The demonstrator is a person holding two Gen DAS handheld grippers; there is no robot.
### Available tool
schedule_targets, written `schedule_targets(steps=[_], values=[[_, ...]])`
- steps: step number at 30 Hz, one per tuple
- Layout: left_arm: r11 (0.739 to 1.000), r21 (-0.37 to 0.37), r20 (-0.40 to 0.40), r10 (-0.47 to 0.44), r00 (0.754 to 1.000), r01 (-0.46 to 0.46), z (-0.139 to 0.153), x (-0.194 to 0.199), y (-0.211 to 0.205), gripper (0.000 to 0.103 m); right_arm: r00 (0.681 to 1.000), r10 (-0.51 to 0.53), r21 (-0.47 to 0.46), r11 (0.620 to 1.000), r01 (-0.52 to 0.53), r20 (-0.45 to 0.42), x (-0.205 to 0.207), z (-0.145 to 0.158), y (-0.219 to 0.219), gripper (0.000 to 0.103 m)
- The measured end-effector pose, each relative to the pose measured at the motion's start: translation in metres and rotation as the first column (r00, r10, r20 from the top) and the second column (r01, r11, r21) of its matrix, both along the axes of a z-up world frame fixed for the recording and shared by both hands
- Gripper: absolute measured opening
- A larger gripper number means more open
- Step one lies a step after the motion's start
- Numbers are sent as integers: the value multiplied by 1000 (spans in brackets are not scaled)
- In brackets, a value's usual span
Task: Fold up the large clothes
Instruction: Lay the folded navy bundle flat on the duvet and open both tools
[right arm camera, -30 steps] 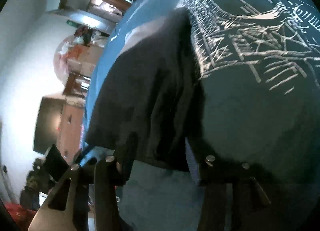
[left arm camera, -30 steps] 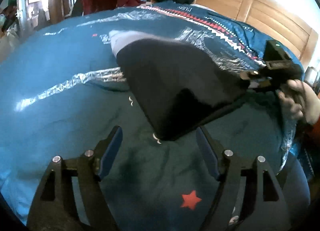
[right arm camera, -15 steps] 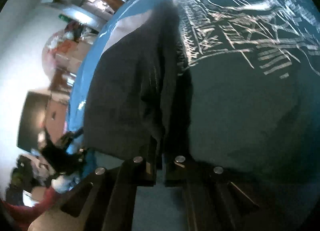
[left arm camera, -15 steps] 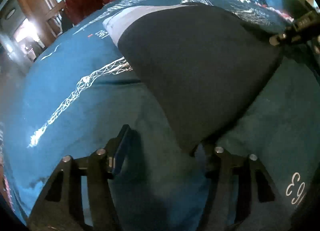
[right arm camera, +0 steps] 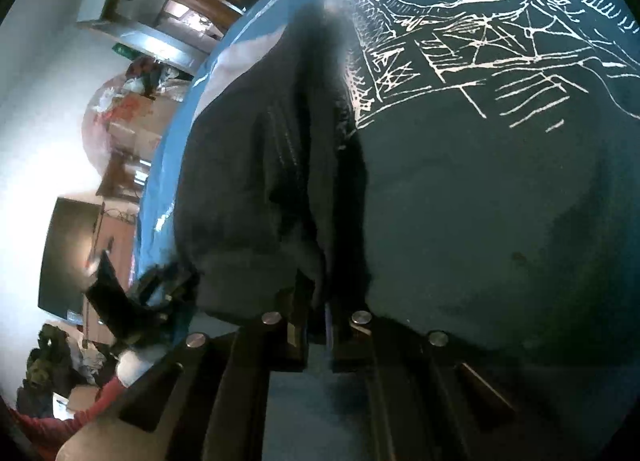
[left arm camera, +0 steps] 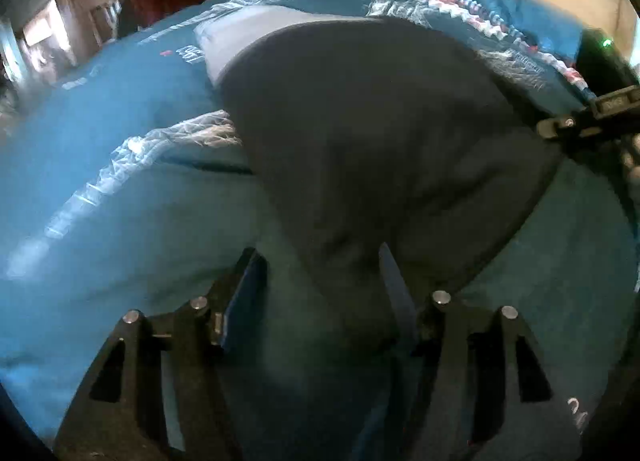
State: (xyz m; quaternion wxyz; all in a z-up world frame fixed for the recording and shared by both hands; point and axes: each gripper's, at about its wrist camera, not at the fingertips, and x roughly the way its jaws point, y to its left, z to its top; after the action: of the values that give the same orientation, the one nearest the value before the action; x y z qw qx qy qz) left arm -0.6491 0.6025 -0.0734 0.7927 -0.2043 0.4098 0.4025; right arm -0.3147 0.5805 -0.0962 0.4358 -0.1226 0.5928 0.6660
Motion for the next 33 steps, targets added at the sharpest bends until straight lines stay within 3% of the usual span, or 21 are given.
schedule_targets(steps=[3, 5, 8, 10, 12, 13, 14, 16, 18, 19, 21, 22, 24, 25, 26, 28, 30, 33], values=[[1000, 26, 61, 2, 998, -3, 32, -6, -11, 56, 1000, 20, 15, 1000, -21, 13, 2, -2, -1, 4], [995, 101, 172, 9, 985, -27, 67, -15, -11, 56, 999, 32, 30, 999, -32, 8, 0, -4, -1, 3], [986, 154, 246, 30, 969, -70, 84, -9, 31, 57, 999, 15, 42, 999, -13, -44, 6, -12, -5, 2], [983, 160, 180, 63, 982, -92, 60, 14, 72, 57, 998, 0, 49, 999, 3, -67, 7, -14, -8, 2], [990, 103, -5, 96, 995, -95, 10, 32, 108, 62, 997, -3, 60, 998, 8, -75, 8, -15, -10, 1], [994, 67, -4, 92, 996, -92, -8, 32, 119, 62, 997, -1, 68, 998, 7, -81, 8, -16, -10, 1], [994, 67, 16, 91, 996, -92, -3, 30, 121, 63, 997, 0, 73, 997, 6, -80, 8, -18, -10, 1], [992, 97, 33, 81, 996, -84, 14, 28, 119, 61, 995, 3, 97, 995, 6, -101, 10, -24, -12, 1], [987, 128, 109, 81, 991, -95, 34, 22, 127, 57, 992, 3, 120, 993, 12, -123, 13, -29, -15, 1], [981, 155, 159, 90, 983, -114, 48, 21, 141, 57, 993, 3, 127, 992, 13, -121, 12, -29, -16, 1], [977, 171, 186, 93, 978, -125, 56, 25, 168, 57, 995, 3, 137, 990, 12, -105, 10, -28, -18, 1], [975, 182, 159, 100, 982, -128, 51, 36, 193, 58, 995, 2, 139, 990, 12, -103, 9, -28, -18, 1], [978, 152, 14, 139, 990, -139, 21, 55, 226, 62, 993, 1, 138, 990, 15, -116, 6, -28, -18, 1], [988, 78, -78, 143, 987, -137, -10, 63, 246, 66, 992, 1, 141, 990, 16, -126, 8, -30, -18, 1], [991, 24, -53, 134, 989, -133, -25, 61, 254, 67, 991, 0, 143, 990, 19, -135, 8, -31, -18, 1], [989, 30, -23, 142, 990, -142, -12, 52, 248, 68, 989, 1, 142, 990, 20, -145, 15, -37, -23, 1], [992, 48, 35, 117, 993, -118, 7, 39, 223, 58, 989, 0, 143, 989, 22, -151, 17, -37, -23, 1], [996, 86, 160, 25, 987, -39, 39, 6, 142, 58, 988, 2, 149, 989, 22, -154, 18, -37, -24, 1]])
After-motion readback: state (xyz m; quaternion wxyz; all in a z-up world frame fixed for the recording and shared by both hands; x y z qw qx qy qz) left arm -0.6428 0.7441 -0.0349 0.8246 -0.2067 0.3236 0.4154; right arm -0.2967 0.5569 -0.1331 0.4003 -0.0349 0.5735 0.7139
